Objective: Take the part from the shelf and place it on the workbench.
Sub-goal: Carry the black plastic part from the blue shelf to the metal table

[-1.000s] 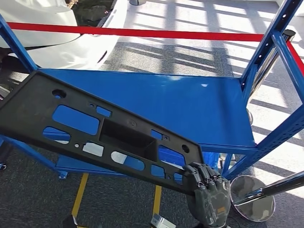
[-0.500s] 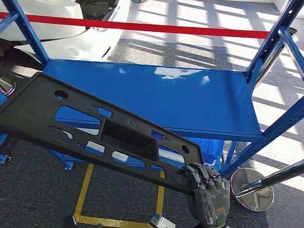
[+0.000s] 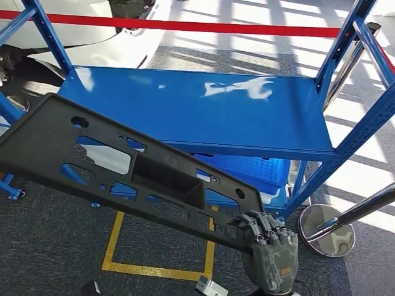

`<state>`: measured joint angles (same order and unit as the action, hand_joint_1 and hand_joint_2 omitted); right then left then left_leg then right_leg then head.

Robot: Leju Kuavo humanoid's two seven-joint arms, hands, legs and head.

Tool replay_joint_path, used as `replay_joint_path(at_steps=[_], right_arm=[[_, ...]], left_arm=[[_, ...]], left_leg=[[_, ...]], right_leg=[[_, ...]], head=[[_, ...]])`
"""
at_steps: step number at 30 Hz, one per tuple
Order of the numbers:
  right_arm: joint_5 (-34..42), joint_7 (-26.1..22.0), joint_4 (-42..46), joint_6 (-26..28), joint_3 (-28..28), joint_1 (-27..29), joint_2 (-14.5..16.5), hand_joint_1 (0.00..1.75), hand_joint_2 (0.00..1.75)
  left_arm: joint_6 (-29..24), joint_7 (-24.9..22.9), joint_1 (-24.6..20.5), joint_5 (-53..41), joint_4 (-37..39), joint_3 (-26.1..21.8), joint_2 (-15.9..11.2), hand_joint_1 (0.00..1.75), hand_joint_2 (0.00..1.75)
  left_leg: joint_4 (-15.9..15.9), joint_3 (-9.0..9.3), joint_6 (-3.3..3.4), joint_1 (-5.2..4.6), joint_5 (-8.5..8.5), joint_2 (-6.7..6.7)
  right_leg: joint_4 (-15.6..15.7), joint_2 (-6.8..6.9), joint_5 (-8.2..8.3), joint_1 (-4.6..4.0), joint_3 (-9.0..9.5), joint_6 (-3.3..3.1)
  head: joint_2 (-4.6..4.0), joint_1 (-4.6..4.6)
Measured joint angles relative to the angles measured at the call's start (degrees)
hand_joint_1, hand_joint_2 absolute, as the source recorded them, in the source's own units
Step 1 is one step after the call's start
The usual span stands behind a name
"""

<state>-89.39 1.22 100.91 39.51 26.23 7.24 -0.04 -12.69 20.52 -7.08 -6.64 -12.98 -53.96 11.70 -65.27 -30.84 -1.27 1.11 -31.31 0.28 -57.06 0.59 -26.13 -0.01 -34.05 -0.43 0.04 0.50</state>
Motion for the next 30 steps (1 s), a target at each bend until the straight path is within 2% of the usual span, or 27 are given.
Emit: replay_joint_path(at_steps=[1, 2, 3, 5, 6, 7, 9, 10, 11, 12, 13, 14, 15, 16, 17, 18, 19, 20, 21, 22, 23, 25, 26, 27, 28, 29, 30], right_arm=[[0.0, 0.0, 0.0, 0.0, 0.0, 0.0, 0.0, 1.75, 1.75], [0.0, 0.0, 0.0, 0.0, 0.0, 0.0, 0.0, 1.75, 1.75], [0.0, 0.0, 0.0, 0.0, 0.0, 0.0, 0.0, 1.75, 1.75], [0.0, 0.0, 0.0, 0.0, 0.0, 0.0, 0.0, 1.75, 1.75], [0.0, 0.0, 0.0, 0.0, 0.0, 0.0, 0.0, 1.75, 1.75], [0.0, 0.0, 0.0, 0.0, 0.1, 0.0, 0.0, 1.75, 1.75], [0.0, 0.0, 0.0, 0.0, 0.1, 0.1, -0.1, 1.75, 1.75], [0.0, 0.0, -0.1, 0.0, 0.2, 0.1, -0.1, 1.75, 1.75], [0.1, 0.0, -0.2, 0.0, 0.2, 0.1, -0.1, 1.75, 1.75], [0.1, 0.0, -0.2, 0.0, 0.2, 0.1, -0.2, 1.75, 1.75], [0.1, 0.0, -0.3, 0.0, 0.2, 0.1, -0.2, 1.75, 1.75], [0.1, 0.0, -0.3, 0.0, 0.2, 0.0, -0.2, 1.75, 1.75], [0.2, 0.0, -0.4, 0.0, 0.2, 0.0, -0.2, 1.75, 1.75], [0.1, 0.0, -0.3, 0.0, 0.2, -0.1, -0.2, 1.75, 1.75], [0.1, 0.0, -0.3, 0.0, 0.2, -0.1, -0.2, 1.75, 1.75], [0.1, 0.0, -0.2, 0.0, 0.3, -0.2, -0.2, 1.75, 1.75], [0.1, 0.0, -0.2, 0.0, 0.3, -0.1, -0.2, 1.75, 1.75], [0.2, 0.0, -0.2, 0.0, 0.3, -0.1, -0.2, 1.75, 1.75], [0.2, 0.0, -0.2, 0.0, 0.3, -0.1, -0.2, 1.75, 1.75], [0.2, 0.0, -0.2, 0.0, 0.3, -0.1, -0.2, 1.75, 1.75], [0.2, 0.0, -0.3, 0.0, 0.3, -0.1, -0.2, 1.75, 1.75], [0.4, 0.0, -0.4, 0.0, 0.4, -0.1, -0.2, 1.75, 1.75], [0.4, 0.0, -0.5, 0.0, 0.4, 0.0, -0.2, 1.75, 1.75], [0.5, 0.0, -0.6, 0.0, 0.4, 0.0, -0.2, 1.75, 1.75], [0.6, 0.0, -0.6, 0.0, 0.4, 0.0, -0.2, 1.75, 1.75], [0.6, 0.0, -0.6, 0.0, 0.4, 0.0, -0.2, 1.75, 1.75], [0.7, -0.1, -0.6, 0.0, 0.4, 0.0, -0.2, 1.75, 1.75]], left_arm=[[0.0, 0.0, -0.1, 0.0, 0.0, 0.0, 0.0, 0.0, 1.75], [0.0, 0.0, -0.1, 0.0, 0.0, 0.0, 0.0, 0.0, 1.75], [0.1, 0.0, -0.1, 0.0, 0.0, 0.0, 0.0, 0.0, 1.75], [0.1, 0.0, 0.0, 0.0, 0.0, 0.0, 0.0, 0.0, 1.75], [0.0, 0.0, 0.0, 0.0, 0.0, 0.0, 0.0, 0.0, 1.75], [0.0, 0.0, 0.0, 0.0, 0.0, 0.0, 0.0, 0.0, 1.75], [0.0, 0.0, -0.1, 0.0, 0.0, 0.0, 0.0, 0.0, 1.75], [0.1, 0.0, -0.1, 0.0, 0.0, 0.0, 0.0, 0.0, 1.75], [0.1, 0.0, -0.1, 0.0, 0.0, 0.0, 0.0, 0.0, 1.75], [0.1, 0.0, -0.1, 0.0, 0.0, 0.0, 0.0, 0.0, 1.75], [0.0, 0.0, -0.1, 0.0, 0.0, 0.0, 0.0, 0.0, 1.75], [0.0, 0.0, -0.1, 0.0, 0.0, 0.0, 0.0, 0.0, 1.75], [0.0, 0.0, -0.1, 0.0, 0.0, 0.0, 0.0, 0.0, 1.75], [0.0, 0.0, -0.1, 0.0, 0.0, 0.0, 0.1, 0.0, 1.75], [0.1, 0.0, 0.0, 0.0, 0.0, 0.0, 0.1, 0.0, 1.75], [0.1, 0.0, 0.0, 0.0, 0.0, 0.0, 0.2, 0.0, 1.75], [0.1, 0.0, 0.0, 0.0, 0.0, 0.0, 0.2, 0.0, 1.75], [0.1, 0.0, 0.0, 0.0, 0.0, 0.0, 0.2, 0.0, 1.75], [0.1, 0.0, 0.0, 0.0, 0.0, 0.0, 0.1, 0.0, 1.75], [0.1, 0.0, 0.1, 0.0, 0.0, 0.0, 0.1, 0.0, 1.75], [0.1, 0.0, 0.1, 0.0, 0.0, 0.0, 0.1, 0.0, 1.75], [0.1, 0.0, 0.2, 0.0, 0.0, 0.0, 0.1, 0.0, 1.75], [0.1, -0.1, 0.2, 0.0, 0.0, 0.0, 0.1, 0.0, 1.75], [0.1, -0.1, 0.2, 0.0, 0.0, 0.0, 0.1, 0.0, 1.75], [0.1, -0.1, 0.3, 0.0, 0.0, 0.0, 0.0, 0.0, 1.75], [0.1, -0.1, 0.3, 0.0, 0.0, 0.0, 0.0, 0.0, 1.75], [0.1, -0.1, 0.2, 0.0, 0.0, 0.0, 0.0, 0.0, 1.75]], left_leg=[[3.8, 2.4, 0.11, 0.07, -0.33, -0.05], [6.5, 3.96, 0.36, 0.05, -1.03, -0.1], [7.7, 4.51, 0.8, -0.13, -1.63, -0.15], [7.8, 3.9, 1.94, -0.34, -1.15, -0.05], [7.8, 3.38, 2.52, -0.4, -0.59, 0.06], [7.8, 2.69, 3.04, -0.45, 0.08, 0.18], [7.8, 1.05, 3.7, -0.71, 1.43, 0.32], [7.7, 0.16, 3.86, -0.92, 2.12, 0.36], [7.7, -0.73, 3.96, -1.13, 2.78, 0.41], [7.6, -1.62, 4.05, -1.37, 3.45, 0.45], [7.6, -2.5, 4.11, -1.63, 4.12, 0.45], [7.6, -3.26, 4.16, -1.86, 4.74, 0.43], [7.6, -3.87, 4.12, -2.07, 5.33, 0.38], [7.5, -4.28, 4.0, -2.22, 5.86, 0.33], [7.5, -4.56, 3.81, -2.25, 6.39, 0.32], [7.5, -4.76, 3.54, -2.15, 6.93, 0.34], [7.6, -4.93, 3.27, -2.0, 7.49, 0.38], [7.6, -5.23, 3.02, -1.82, 7.69, 0.36], [7.1, -5.65, 2.77, -1.71, 6.92, 0.27], [5.9, -6.21, 2.51, -1.64, 5.09, 0.15], [3.6, -6.94, 2.24, -1.55, 2.28, 0.03], [-3.6, -8.34, 1.67, -1.25, -3.2, -0.02], [-6.9, -8.59, 1.4, -1.06, -4.21, -0.02], [-8.9, -8.28, 1.15, -0.88, -3.87, -0.01], [-8.9, -7.13, 0.9, -0.68, -2.41, -0.01], [-6.9, -5.11, 0.65, -0.45, -0.72, 0.0], [-3.3, -2.28, 0.4, -0.21, 0.17, 0.0]], right_leg=[[-0.7, -0.02, 0.23, -0.01, -0.82, 0.35], [-1.3, -0.03, 0.54, -0.05, -1.42, 0.71], [-1.6, -0.02, 0.92, -0.05, -1.78, 1.09], [-1.7, -0.07, 1.32, 0.18, -2.2, 1.9], [-2.4, -0.14, 0.29, 0.32, -2.55, 2.25], [-4.0, -0.21, -1.8, 0.42, -3.11, 2.54], [-10.2, -0.28, -7.7, 0.52, -4.56, 2.9], [-13.8, -0.27, -9.77, 0.52, -5.12, 2.96], [-16.6, -0.28, -10.48, 0.51, -5.17, 2.92], [-17.7, -0.29, -9.88, 0.48, -4.45, 2.76], [-16.7, -0.31, -8.34, 0.4, -2.75, 2.45], [-13.7, -0.36, -6.72, 0.23, -0.11, 1.94], [-9.1, -0.47, -5.83, -0.1, 3.43, 1.26], [-4.1, -0.55, -5.78, -0.45, 6.98, 0.6], [0.0, -0.64, -6.24, -0.79, 9.68, 0.13], [2.7, -0.72, -6.74, -1.12, 11.32, -0.18], [3.9, -0.72, -6.73, -1.31, 11.7, -0.35], [4.1, -0.6, -6.19, -1.32, 11.35, -0.58], [4.2, -0.47, -5.43, -1.28, 10.73, -0.97], [4.3, -0.32, -4.6, -1.15, 9.96, -1.34], [4.4, -0.16, -3.78, -0.99, 9.01, -1.62], [3.9, -0.03, -2.4, -0.96, 6.87, -1.75], [3.5, 0.05, -1.78, -0.93, 5.71, -1.66], [3.0, 0.12, -1.25, -0.86, 4.49, -1.52], [2.4, 0.16, -0.83, -0.74, 3.2, -1.31], [1.6, 0.17, -0.51, -0.57, 1.94, -1.07], [0.7, 0.15, -0.29, -0.45, 0.71, -0.79]], head=[[0.0, -0.01], [0.0, -0.02], [0.0, -0.04], [-0.01, -0.08], [-0.01, -0.14], [-0.01, -0.19], [0.0, -0.31], [0.0, -0.32], [0.0, -0.32], [0.0, -0.32], [0.0, -0.31], [-0.01, -0.3], [-0.01, -0.26], [-0.01, -0.25], [-0.01, -0.19], [-0.01, -0.15], [0.0, -0.15], [0.0, -0.17], [0.0, -0.19], [-0.01, -0.19], [-0.01, -0.2], [-0.01, -0.16], [-0.01, -0.17], [0.0, -0.17], [0.0, -0.17], [0.0, -0.16], [-0.01, -0.14]])
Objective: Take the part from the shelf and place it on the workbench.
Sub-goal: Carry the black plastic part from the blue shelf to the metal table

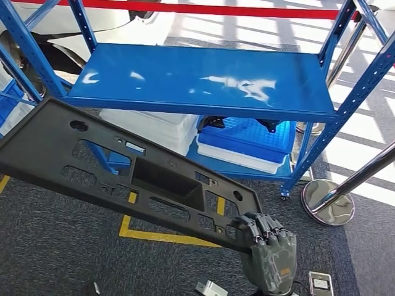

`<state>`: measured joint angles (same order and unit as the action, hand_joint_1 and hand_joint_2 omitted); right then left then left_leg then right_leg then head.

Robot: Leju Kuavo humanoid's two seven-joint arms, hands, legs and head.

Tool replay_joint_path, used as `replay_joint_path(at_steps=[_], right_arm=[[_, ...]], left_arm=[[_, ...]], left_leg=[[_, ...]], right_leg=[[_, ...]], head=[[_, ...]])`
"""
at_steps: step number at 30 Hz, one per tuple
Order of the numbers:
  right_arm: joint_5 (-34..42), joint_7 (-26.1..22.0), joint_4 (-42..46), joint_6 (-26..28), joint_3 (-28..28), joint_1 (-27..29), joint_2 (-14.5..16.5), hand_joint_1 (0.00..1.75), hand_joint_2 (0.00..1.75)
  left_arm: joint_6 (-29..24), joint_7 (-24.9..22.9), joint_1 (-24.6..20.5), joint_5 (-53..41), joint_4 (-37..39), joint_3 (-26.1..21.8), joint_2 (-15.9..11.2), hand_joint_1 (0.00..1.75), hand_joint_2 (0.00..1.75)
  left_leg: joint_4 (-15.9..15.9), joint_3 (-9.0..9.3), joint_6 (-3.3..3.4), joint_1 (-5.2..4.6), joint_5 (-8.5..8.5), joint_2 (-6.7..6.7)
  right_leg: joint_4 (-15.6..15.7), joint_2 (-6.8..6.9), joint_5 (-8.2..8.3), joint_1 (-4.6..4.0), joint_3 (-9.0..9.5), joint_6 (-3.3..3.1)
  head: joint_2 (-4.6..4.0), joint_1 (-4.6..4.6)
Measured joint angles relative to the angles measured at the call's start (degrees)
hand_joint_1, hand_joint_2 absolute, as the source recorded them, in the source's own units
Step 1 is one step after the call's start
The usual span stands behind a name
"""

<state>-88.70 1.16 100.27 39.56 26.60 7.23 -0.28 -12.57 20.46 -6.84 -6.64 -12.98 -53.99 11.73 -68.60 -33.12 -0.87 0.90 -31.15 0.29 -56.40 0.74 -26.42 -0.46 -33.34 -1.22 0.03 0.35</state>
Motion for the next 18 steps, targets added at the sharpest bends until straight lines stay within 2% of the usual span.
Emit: replay_joint_path(at_steps=[1, 2, 3, 5, 6, 7, 8, 10, 11, 12, 13, 14, 15, 16, 17, 18], right_arm=[[0.0, 0.0, 0.0, 0.0, 0.0, 0.0, 0.0, 1.75, 1.75], [0.1, 0.0, 0.0, 0.0, 0.0, 0.0, 0.0, 1.75, 1.75], [0.2, -0.1, 0.0, 0.0, 0.0, 0.0, 0.0, 1.75, 1.75], [0.5, -0.1, 0.0, 0.0, 0.0, 0.0, 0.0, 1.75, 1.75], [0.7, -0.2, 0.0, 0.0, 0.0, 0.1, 0.0, 1.75, 1.75], [1.0, -0.3, 0.0, 0.0, 0.0, 0.1, 0.0, 1.75, 1.75], [1.2, -0.4, 0.0, 0.0, 0.0, 0.1, 0.0, 1.75, 1.75], [1.8, -0.7, 0.0, 0.0, 0.0, 0.1, -0.1, 1.75, 1.75], [2.0, -0.8, 0.0, 0.0, 0.0, 0.1, -0.1, 1.75, 1.75], [2.2, -0.9, 0.0, 0.0, 0.0, 0.1, -0.1, 1.75, 1.75], [2.5, -1.0, 0.0, 0.0, 0.0, 0.1, -0.1, 1.75, 1.75], [2.8, -1.2, 0.0, 0.0, 0.0, 0.1, -0.1, 1.75, 1.75], [3.2, -1.4, 0.0, 0.0, 0.0, 0.1, -0.1, 1.75, 1.75], [3.6, -1.6, 0.1, 0.0, 0.0, 0.1, -0.1, 1.75, 1.75], [4.0, -1.8, 0.2, 0.0, 0.0, 0.0, -0.1, 1.75, 1.75], [4.4, -2.1, 0.2, 0.0, 0.0, 0.0, -0.1, 1.75, 1.75]], left_arm=[[0.0, 0.0, 0.0, 0.0, 0.0, 0.0, 0.0, 0.0, 1.75], [0.0, 0.0, -0.1, 0.0, 0.0, 0.0, 0.0, 0.0, 1.75], [0.0, 0.0, -0.1, 0.0, 0.0, 0.0, 0.0, 0.0, 1.75], [0.0, 0.0, 0.0, 0.0, 0.0, 0.0, 0.0, 0.0, 1.75], [0.0, 0.0, 0.0, 0.0, 0.0, 0.0, 0.0, 0.0, 1.75], [0.0, 0.0, 0.0, 0.0, 0.0, 0.0, 0.0, 0.0, 1.75], [0.0, 0.0, 0.0, 0.0, 0.0, 0.0, 0.0, 0.0, 1.75], [0.0, 0.0, 0.0, 0.0, 0.0, 0.0, 0.0, 0.0, 1.75], [0.0, 0.0, 0.0, 0.0, 0.0, 0.0, 0.0, 0.0, 1.75], [0.0, 0.0, 0.0, 0.0, 0.0, 0.0, 0.0, 0.0, 1.75], [0.0, 0.0, 0.0, 0.0, 0.0, 0.0, 0.0, 0.0, 1.75], [0.0, 0.0, 0.0, 0.0, 0.0, 0.0, 0.0, 0.0, 1.75], [0.0, 0.0, 0.0, 0.0, 0.0, 0.0, 0.0, 0.0, 1.75], [0.1, 0.0, 0.0, 0.0, 0.0, 0.0, 0.1, 0.0, 1.75], [0.1, 0.0, 0.0, 0.0, 0.0, 0.0, 0.1, 0.0, 1.75], [0.1, 0.0, 0.0, 0.0, 0.0, 0.0, 0.1, 0.0, 1.75]], left_leg=[[4.3, 2.98, -0.07, 0.12, -0.08, -0.03], [7.8, 5.17, 0.04, 0.16, -0.77, -0.07], [10.1, 6.46, 0.33, 0.09, -1.58, -0.11], [10.9, 6.32, 1.31, -0.12, -1.65, -0.09], [10.8, 5.88, 1.82, -0.14, -1.15, 0.03], [10.8, 5.32, 2.33, -0.13, -0.54, 0.15], [10.9, 4.62, 2.74, -0.1, 0.13, 0.27], [10.8, 3.06, 3.19, -0.31, 1.42, 0.39], [10.8, 2.23, 3.27, -0.45, 2.06, 0.44], [10.8, 1.4, 3.32, -0.61, 2.7, 0.48], [10.7, 0.57, 3.36, -0.78, 3.34, 0.51], [10.7, -0.18, 3.38, -0.97, 3.95, 0.5], [10.7, -0.79, 3.39, -1.07, 4.51, 0.47], [10.7, -1.26, 3.31, -1.21, 5.01, 0.41], [10.7, -1.61, 3.13, -1.27, 5.53, 0.37], [10.7, -1.91, 2.85, -1.21, 6.07, 0.36]], right_leg=[[-1.0, -0.04, 0.18, 0.07, -1.12, 0.29], [-1.9, -0.07, 0.42, 0.08, -2.0, 0.63], [-2.5, -0.09, 0.76, 0.06, -2.63, 0.99], [-2.8, -0.13, 1.5, 0.2, -3.24, 1.82], [-3.1, -0.19, 1.06, 0.31, -3.5, 2.22], [-4.1, -0.26, -0.42, 0.44, -3.9, 2.59], [-6.1, -0.33, -2.86, 0.54, -4.51, 2.88], [-12.9, -0.36, -8.52, 0.65, -5.93, 3.24], [-16.3, -0.36, -10.02, 0.66, -6.35, 3.29], [-18.4, -0.37, -10.17, 0.64, -6.14, 3.25], [-18.6, -0.4, -9.11, 0.61, -5.03, 3.07], [-16.7, -0.45, -7.43, 0.51, -2.93, 2.72], [-12.9, -0.6, -5.96, 0.33, 0.02, 2.18], [-8.1, -0.78, -5.2, -0.03, 3.48, 1.52], [-3.4, -0.94, -5.21, -0.33, 6.51, 0.93], [0.0, -1.08, -5.5, -0.67, 8.56, 0.51]], head=[[0.0, 0.0], [0.01, 0.0], [0.01, -0.02], [0.0, -0.06], [0.0, -0.09], [0.0, -0.13], [0.0, -0.18], [0.0, -0.25], [0.01, -0.26], [0.01, -0.25], [0.01, -0.24], [0.01, -0.23], [0.01, -0.21], [0.01, -0.21], [0.0, -0.19], [0.0, -0.15]])
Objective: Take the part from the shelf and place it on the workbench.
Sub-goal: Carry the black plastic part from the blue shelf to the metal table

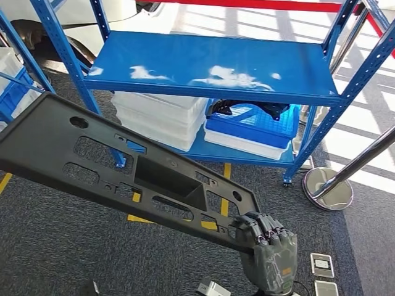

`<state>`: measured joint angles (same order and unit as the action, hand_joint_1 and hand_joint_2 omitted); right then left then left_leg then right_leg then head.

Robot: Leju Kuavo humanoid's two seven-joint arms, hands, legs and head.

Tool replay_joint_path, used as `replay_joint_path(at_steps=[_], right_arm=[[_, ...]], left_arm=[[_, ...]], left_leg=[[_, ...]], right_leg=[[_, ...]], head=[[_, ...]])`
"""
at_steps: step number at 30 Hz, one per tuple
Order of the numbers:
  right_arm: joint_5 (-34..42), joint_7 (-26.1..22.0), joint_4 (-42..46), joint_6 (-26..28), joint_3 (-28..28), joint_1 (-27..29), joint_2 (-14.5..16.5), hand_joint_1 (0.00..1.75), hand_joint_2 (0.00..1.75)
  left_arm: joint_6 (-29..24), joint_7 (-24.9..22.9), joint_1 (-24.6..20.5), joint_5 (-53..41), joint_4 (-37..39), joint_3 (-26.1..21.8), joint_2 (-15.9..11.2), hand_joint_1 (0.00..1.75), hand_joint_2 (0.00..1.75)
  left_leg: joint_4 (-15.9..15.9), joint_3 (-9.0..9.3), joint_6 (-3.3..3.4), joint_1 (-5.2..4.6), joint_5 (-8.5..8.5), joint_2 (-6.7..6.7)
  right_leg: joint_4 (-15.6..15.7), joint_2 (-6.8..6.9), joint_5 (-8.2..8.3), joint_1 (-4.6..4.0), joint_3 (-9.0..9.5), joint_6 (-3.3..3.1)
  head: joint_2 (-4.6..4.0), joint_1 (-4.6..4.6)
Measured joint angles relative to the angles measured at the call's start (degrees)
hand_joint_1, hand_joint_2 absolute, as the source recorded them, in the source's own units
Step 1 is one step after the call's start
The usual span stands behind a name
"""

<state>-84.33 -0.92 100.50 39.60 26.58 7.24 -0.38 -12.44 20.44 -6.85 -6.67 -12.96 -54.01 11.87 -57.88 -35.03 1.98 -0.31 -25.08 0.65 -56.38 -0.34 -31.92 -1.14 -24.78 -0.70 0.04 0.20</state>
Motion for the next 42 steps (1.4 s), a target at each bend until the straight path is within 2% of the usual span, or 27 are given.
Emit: replay_joint_path(at_steps=[1, 3, 5, 7, 8, 9, 10, 11, 12, 14, 15, 18, 19, 20, 22, 24, 25, 26, 28, 30, 33, 35, 37, 39, 40, 41, 42], right_arm=[[0.4, -0.4, 0.1, 0.0, 0.0, 0.0, 0.0, 1.75, 1.75], [1.6, -1.3, 0.1, 0.0, -0.1, 0.2, 0.1, 1.75, 1.75], [2.7, -2.5, 0.1, 0.0, -0.2, 0.3, 0.3, 1.75, 1.75], [3.4, -3.4, 0.2, 0.0, -0.3, 0.5, 0.7, 1.75, 1.75], [3.6, -3.7, 0.2, 0.0, -0.4, 0.6, 0.8, 1.75, 1.75], [3.9, -3.9, 0.2, 0.0, -0.4, 0.7, 0.9, 1.75, 1.75], [4.1, -4.1, 0.2, 0.0, -0.5, 0.9, 1.0, 1.75, 1.75], [4.4, -4.3, 0.2, 0.0, -0.6, 0.9, 1.0, 1.75, 1.75], [4.5, -4.5, 0.2, 0.0, -0.6, 1.0, 1.0, 1.75, 1.75], [5.0, -4.8, 0.3, 0.0, -0.8, 1.1, 1.2, 1.75, 1.75], [5.3, -4.9, 0.4, 0.0, -0.8, 1.1, 1.3, 1.75, 1.75], [7.0, -5.4, 0.4, 0.0, -1.0, 1.2, 1.3, 1.75, 1.75], [7.6, -5.6, 0.4, 0.0, -1.0, 1.2, 1.3, 1.75, 1.75], [8.1, -5.8, 0.4, 0.0, -1.0, 1.3, 1.3, 1.75, 1.75], [8.7, -6.0, 0.3, 0.0, -1.0, 1.4, 1.3, 1.75, 1.75], [9.2, -6.0, 0.2, 0.0, -1.0, 1.6, 1.3, 1.75, 1.75], [9.5, -6.1, 0.1, 0.0, -1.1, 1.7, 1.2, 1.75, 1.75], [9.7, -6.2, 0.1, 0.0, -1.1, 1.8, 1.2, 1.75, 1.75], [10.0, -6.5, 0.1, 0.0, -1.2, 1.8, 1.2, 1.75, 1.75], [10.0, -6.8, 0.1, 0.0, -1.2, 1.8, 1.2, 1.75, 1.75], [10.2, -7.0, 0.1, 0.0, -1.3, 2.0, 1.2, 1.75, 1.75], [10.3, -7.0, 0.2, 0.1, -1.3, 2.0, 1.2, 1.75, 1.75], [10.4, -7.1, 0.3, 0.1, -1.4, 2.1, 1.3, 1.75, 1.75], [10.4, -7.2, 0.2, 0.1, -1.5, 2.2, 1.3, 1.75, 1.75], [10.4, -7.2, 0.2, 0.1, -1.5, 2.2, 1.3, 1.75, 1.75], [10.4, -7.2, 0.2, 0.1, -1.6, 2.3, 1.3, 1.75, 1.75], [10.4, -7.2, 0.2, 0.1, -1.6, 2.3, 1.3, 1.75, 1.75]], left_arm=[[0.1, 0.0, 0.0, 0.0, 0.0, 0.0, 0.0, 0.0, 1.75], [0.1, 0.0, 0.1, 0.0, 0.0, 0.0, 0.0, 0.0, 1.75], [0.1, 0.0, 0.1, 0.0, 0.0, 0.0, 0.0, 0.0, 1.75], [0.1, 0.0, 0.2, 0.0, 0.0, 0.0, -0.1, 0.0, 1.75], [0.1, 0.0, 0.2, 0.0, 0.0, 0.0, -0.1, 0.0, 1.75], [0.1, 0.1, 0.2, 0.0, 0.0, 0.0, -0.1, 0.0, 1.75], [0.1, 0.1, 0.2, 0.0, 0.0, 0.0, -0.2, 0.0, 1.75], [0.1, 0.1, 0.2, 0.0, 0.0, 0.0, -0.2, 0.0, 1.75], [0.1, 0.2, 0.3, 0.0, 0.0, 0.0, -0.2, 0.0, 1.75], [0.1, 0.2, 0.2, 0.0, 0.0, 0.0, -0.2, 0.0, 1.75], [0.1, 0.2, 0.1, 0.0, 0.0, 0.0, -0.2, 0.0, 1.75], [0.1, 0.3, 0.1, 0.0, 0.0, 0.0, -0.2, 0.0, 1.75], [0.1, 0.3, 0.1, 0.0, 0.0, 0.0, -0.2, 0.0, 1.75], [0.1, 0.4, 0.1, 0.0, 0.0, 0.0, -0.2, 0.0, 1.75], [0.1, 0.4, 0.1, 0.0, 0.0, 0.0, -0.2, 0.0, 1.75], [0.1, 0.4, 0.2, 0.0, 0.0, -0.1, -0.2, 0.0, 1.75], [0.1, 0.5, 0.2, 0.0, 0.0, -0.1, -0.2, 0.0, 1.75], [0.1, 0.5, 0.3, 0.0, 0.0, -0.1, -0.2, 0.0, 1.75], [0.2, 0.5, 0.2, 0.0, 0.0, -0.1, -0.2, 0.0, 1.75], [0.2, 0.5, 0.2, 0.0, 0.0, -0.1, -0.2, 0.0, 1.75], [0.2, 0.5, 0.2, 0.0, 0.0, -0.1, -0.1, 0.0, 1.75], [0.2, 0.5, 0.1, 0.0, 0.0, -0.1, -0.1, 0.0, 1.75], [0.2, 0.5, 0.1, 0.0, 0.0, -0.1, -0.1, 0.0, 1.75], [0.2, 0.5, 0.2, 0.0, 0.0, -0.1, -0.1, 0.0, 1.75], [0.2, 0.5, 0.2, 0.0, 0.0, -0.1, -0.2, 0.0, 1.75], [0.2, 0.5, 0.2, 0.0, 0.0, -0.1, -0.2, 0.0, 1.75], [0.2, 0.5, 0.2, 0.0, 0.0, -0.1, -0.2, 0.0, 1.75]], left_leg=[[0.1, -0.31, -0.36, 0.09, 0.56, 0.0], [0.2, -1.0, -1.02, 0.37, 1.07, -0.05], [-2.0, -2.09, -1.49, 0.46, -2.04, -0.22], [-8.9, -3.83, -1.92, 0.62, -7.64, -0.3], [-12.7, -4.58, -2.13, 0.7, -9.34, -0.3], [-15.5, -4.85, -2.33, 0.78, -9.72, -0.3], [-16.4, -4.34, -2.5, 0.88, -8.83, -0.29], [-15.1, -2.81, -2.64, 1.02, -7.21, -0.29], [-11.8, -0.46, -2.79, 1.18, -5.65, -0.28], [-4.4, 4.21, -2.85, 1.28, -4.85, -0.3], [-2.1, 5.42, -2.75, 1.25, -5.22, -0.33], [-0.8, 5.39, -1.94, 1.23, -5.66, -0.38], [-0.7, 5.16, -1.49, 1.33, -5.46, -0.35], [-0.6, 4.91, -1.01, 1.45, -5.19, -0.3], [-0.6, 4.39, -0.27, 1.45, -4.73, -0.18], [-0.6, 4.01, 0.01, 1.34, -4.43, -0.03], [-0.6, 3.94, 0.04, 1.29, -4.33, 0.04], [-0.6, 3.95, 0.03, 1.25, -4.27, 0.12], [-0.6, 4.1, -0.04, 1.15, -4.2, 0.31], [-0.7, 4.03, -0.36, 0.99, -4.08, 0.61], [-0.6, 3.69, -1.22, 0.91, -3.94, 1.37], [-2.1, 3.0, -1.67, 0.9, -5.52, 1.05], [-8.1, 0.56, -1.9, 0.92, -9.36, 0.24], [-15.3, -2.26, -2.05, 0.96, -12.39, -0.1], [-16.7, -2.64, -2.11, 0.97, -12.47, -0.17], [-15.6, -1.84, -2.12, 1.01, -11.33, -0.26], [-12.3, -0.07, -2.11, 1.1, -9.41, -0.55]], right_leg=[[2.0, -0.05, -0.19, -0.29, 1.0, -0.26], [3.0, 0.13, 0.83, -0.39, 0.51, -0.68], [3.4, 0.41, 2.35, -0.17, -0.73, -1.36], [3.0, 0.6, 3.27, -0.05, -2.38, -1.74], [2.7, 0.69, 3.59, -0.05, -3.23, -1.71], [2.2, 0.77, 3.86, -0.04, -4.07, -1.65], [1.7, 0.83, 4.07, 0.0, -4.89, -1.53], [1.2, 0.85, 4.24, 0.09, -5.68, -1.39], [0.5, 0.84, 4.33, 0.17, -6.4, -1.23], [-0.9, 0.76, 4.4, 0.15, -7.81, -0.81], [-1.5, 0.72, 4.5, 0.11, -8.33, -0.53], [-2.1, 0.56, 4.87, 0.13, -9.31, 0.46], [-2.8, 0.48, 4.23, 0.18, -9.74, 0.85], [-4.6, 0.4, 2.87, 0.3, -10.49, 1.25], [-11.3, 0.36, -1.27, 0.7, -13.0, 2.01], [-17.7, 0.38, -3.87, 1.04, -15.06, 2.41], [-18.2, 0.38, -3.64, 1.14, -14.78, 2.47], [-16.3, 0.41, -2.34, 1.19, -13.37, 2.41], [-8.1, 0.87, 1.29, 1.08, -8.73, 1.93], [-2.4, 1.38, 3.11, 0.72, -6.01, 1.31], [-1.1, 0.9, 3.37, 0.63, -6.06, 0.63], [-0.4, 0.45, 3.91, 0.93, -6.2, -0.12], [-0.1, -0.01, 4.4, 1.0, -6.62, -0.69], [-0.3, -0.73, 4.71, 0.91, -7.17, -0.81], [-0.4, -1.2, 4.84, 0.88, -7.39, -0.77], [-0.6, -1.73, 4.92, 0.88, -7.57, -0.72], [-0.9, -2.3, 4.93, 0.89, -7.72, -0.64]], head=[[0.0, 0.02], [0.0, 0.04], [0.0, 0.08], [0.01, 0.13], [0.01, 0.14], [0.01, 0.13], [0.01, 0.13], [0.01, 0.13], [0.0, 0.14], [0.0, 0.14], [0.0, 0.13], [0.0, 0.08], [0.0, 0.02], [0.01, -0.02], [0.0, -0.1], [0.0, -0.09], [0.0, -0.09], [0.01, -0.09], [0.01, -0.07], [0.01, -0.04], [0.01, 0.01], [0.0, 0.05], [0.0, 0.1], [0.01, 0.09], [0.01, 0.08], [0.01, 0.08], [0.01, 0.08]])
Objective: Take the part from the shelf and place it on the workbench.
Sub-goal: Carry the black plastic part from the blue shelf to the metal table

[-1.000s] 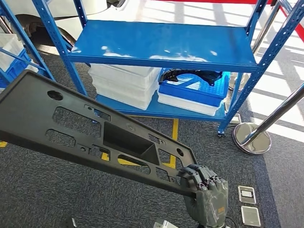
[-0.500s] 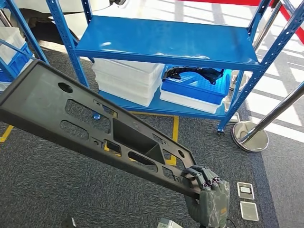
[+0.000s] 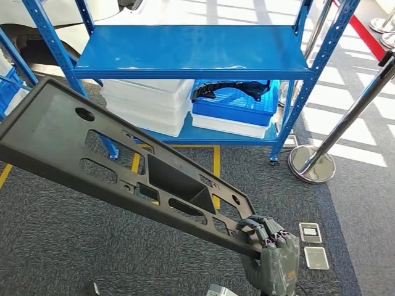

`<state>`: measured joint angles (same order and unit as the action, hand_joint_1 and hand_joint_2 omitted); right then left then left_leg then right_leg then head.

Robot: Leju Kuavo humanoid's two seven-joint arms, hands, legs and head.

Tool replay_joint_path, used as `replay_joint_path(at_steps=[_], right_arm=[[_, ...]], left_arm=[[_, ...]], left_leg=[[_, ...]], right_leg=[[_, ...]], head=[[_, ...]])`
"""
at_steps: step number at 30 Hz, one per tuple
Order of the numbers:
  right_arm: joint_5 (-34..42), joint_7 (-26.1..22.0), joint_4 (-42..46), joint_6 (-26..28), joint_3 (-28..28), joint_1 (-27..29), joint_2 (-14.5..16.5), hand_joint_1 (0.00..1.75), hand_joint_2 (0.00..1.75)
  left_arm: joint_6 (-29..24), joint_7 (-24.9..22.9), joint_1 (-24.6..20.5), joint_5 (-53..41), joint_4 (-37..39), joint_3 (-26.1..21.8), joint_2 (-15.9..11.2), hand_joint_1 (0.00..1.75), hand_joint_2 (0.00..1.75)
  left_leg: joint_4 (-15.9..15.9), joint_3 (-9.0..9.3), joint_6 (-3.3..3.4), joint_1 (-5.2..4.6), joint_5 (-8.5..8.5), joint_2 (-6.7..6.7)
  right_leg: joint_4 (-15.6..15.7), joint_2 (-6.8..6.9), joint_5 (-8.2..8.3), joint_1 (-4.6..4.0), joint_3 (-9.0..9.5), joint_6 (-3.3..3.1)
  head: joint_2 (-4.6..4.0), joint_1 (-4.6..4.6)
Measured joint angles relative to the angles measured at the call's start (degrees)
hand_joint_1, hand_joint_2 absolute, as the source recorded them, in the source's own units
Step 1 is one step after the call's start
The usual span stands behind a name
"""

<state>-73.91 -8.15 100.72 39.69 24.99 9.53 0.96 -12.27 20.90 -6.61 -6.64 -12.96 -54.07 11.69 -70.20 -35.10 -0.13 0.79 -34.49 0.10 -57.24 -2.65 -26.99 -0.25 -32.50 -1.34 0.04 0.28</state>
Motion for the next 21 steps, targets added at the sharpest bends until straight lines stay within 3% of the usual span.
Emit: replay_joint_path(at_steps=[2, 4, 6, 8, 10, 11, 14, 15, 16, 17, 19, 21], right_arm=[[0.0, 0.0, 0.0, 0.0, -0.1, 0.0, 0.0, 1.75, 1.75], [-0.1, 0.0, 0.0, 0.0, -0.1, 0.0, 0.0, 1.75, 1.75], [-0.1, 0.0, 0.0, 0.0, -0.2, 0.1, 0.0, 1.75, 1.75], [-0.1, -0.1, 0.0, 0.0, -0.3, 0.2, 0.0, 1.75, 1.75], [-0.2, -0.3, 0.0, 0.0, -0.3, 0.1, 0.0, 1.75, 1.75], [-0.2, -0.4, 0.0, 0.0, -0.3, 0.1, 0.0, 1.75, 1.75], [-0.2, -0.4, 0.0, 0.0, -0.3, 0.1, 0.0, 1.75, 1.75], [-0.2, -0.4, 0.0, 0.0, -0.3, 0.1, 0.0, 1.75, 1.75], [-0.3, -0.3, -0.1, 0.0, -0.3, 0.1, 0.0, 1.75, 1.75], [-0.3, -0.2, -0.3, 0.0, -0.3, 0.2, 0.0, 1.75, 1.75], [-0.5, 0.0, -0.4, 0.0, -0.4, 0.1, 0.0, 1.75, 1.75], [-0.5, 0.1, -0.4, 0.0, -0.4, -0.1, 0.0, 1.75, 1.75]], left_arm=[[0.0, 0.0, 0.0, 0.0, 0.0, 0.0, 0.0, 0.0, 1.75], [0.0, -0.1, 0.0, -0.1, 0.0, 0.0, 0.0, 0.0, 1.75], [0.0, -0.1, 0.0, 0.0, 0.0, 0.0, 0.0, 0.0, 1.75], [0.0, -0.1, -0.1, 0.1, 0.0, 0.0, 0.0, 0.0, 1.75], [0.0, 0.0, -0.1, 0.1, 0.0, 0.0, 0.0, 0.0, 1.75], [0.1, 0.0, -0.1, 0.1, 0.0, 0.0, 0.0, 0.0, 1.75], [0.1, 0.0, 0.0, 0.0, 0.0, 0.0, 0.0, 0.0, 1.75], [0.0, 0.0, 0.1, 0.0, 0.0, 0.0, 0.0, 0.0, 1.75], [0.0, 0.0, 0.1, 0.0, 0.0, 0.0, -0.1, 0.0, 1.75], [-0.1, 0.1, 0.1, 0.0, 0.0, 0.0, -0.1, 0.0, 1.75], [-0.3, 0.1, -0.1, 0.0, 0.0, 0.0, -0.1, 0.0, 1.75], [-0.4, 0.1, -0.2, 0.0, 0.0, 0.0, -0.1, 0.0, 1.75]], left_leg=[[7.6, 3.82, 0.05, 0.4, 2.94, -2.24], [10.6, 4.99, 0.16, 0.58, 3.46, -4.05], [10.7, 4.69, 0.61, 0.43, 3.72, -3.34], [10.9, 4.62, 1.31, 0.47, 4.14, -2.01], [11.0, 4.52, 1.69, 0.47, 4.35, -0.8], [11.0, 4.49, 1.73, 0.43, 4.36, -0.46], [11.0, 4.42, 1.75, 0.39, 4.37, 0.11], [11.0, 4.36, 1.75, 0.38, 4.38, 0.74], [11.0, 4.32, 1.74, 0.37, 4.37, 1.71], [11.0, 4.31, 1.71, 0.38, 4.35, 2.76], [11.0, 4.39, 1.43, 0.31, 4.27, 4.32], [11.1, 4.38, 0.83, 0.17, 4.28, 5.02]], right_leg=[[-0.9, -1.18, -0.06, -0.05, -0.6, 0.31], [-1.7, -2.28, 0.14, -0.06, -1.63, 0.95], [-1.9, -3.23, 0.54, 0.14, -2.38, 1.71], [-3.1, -1.79, -0.48, 0.21, -3.12, 2.39], [-6.9, 0.8, -3.13, 0.25, -4.67, 2.92], [-8.4, 1.35, -4.13, 0.33, -5.31, 3.08], [-11.5, 1.68, -5.65, 0.45, -6.58, 3.24], [-14.2, 1.82, -6.6, 0.58, -7.58, 3.39], [-14.9, 2.11, -6.5, 0.75, -7.47, 3.57], [-14.0, 2.57, -5.69, 0.91, -6.49, 3.7], [-5.9, 4.45, -2.36, 0.82, -1.77, 3.54], [-1.7, 5.53, -1.48, 0.35, 0.22, 2.88]], head=[[0.0, -0.03], [-0.01, -0.05], [-0.01, -0.04], [0.0, -0.13], [0.0, -0.24], [0.0, -0.26], [-0.01, -0.26], [-0.01, -0.26], [-0.01, -0.26], [0.0, -0.26], [0.0, -0.26], [0.0, -0.21]])
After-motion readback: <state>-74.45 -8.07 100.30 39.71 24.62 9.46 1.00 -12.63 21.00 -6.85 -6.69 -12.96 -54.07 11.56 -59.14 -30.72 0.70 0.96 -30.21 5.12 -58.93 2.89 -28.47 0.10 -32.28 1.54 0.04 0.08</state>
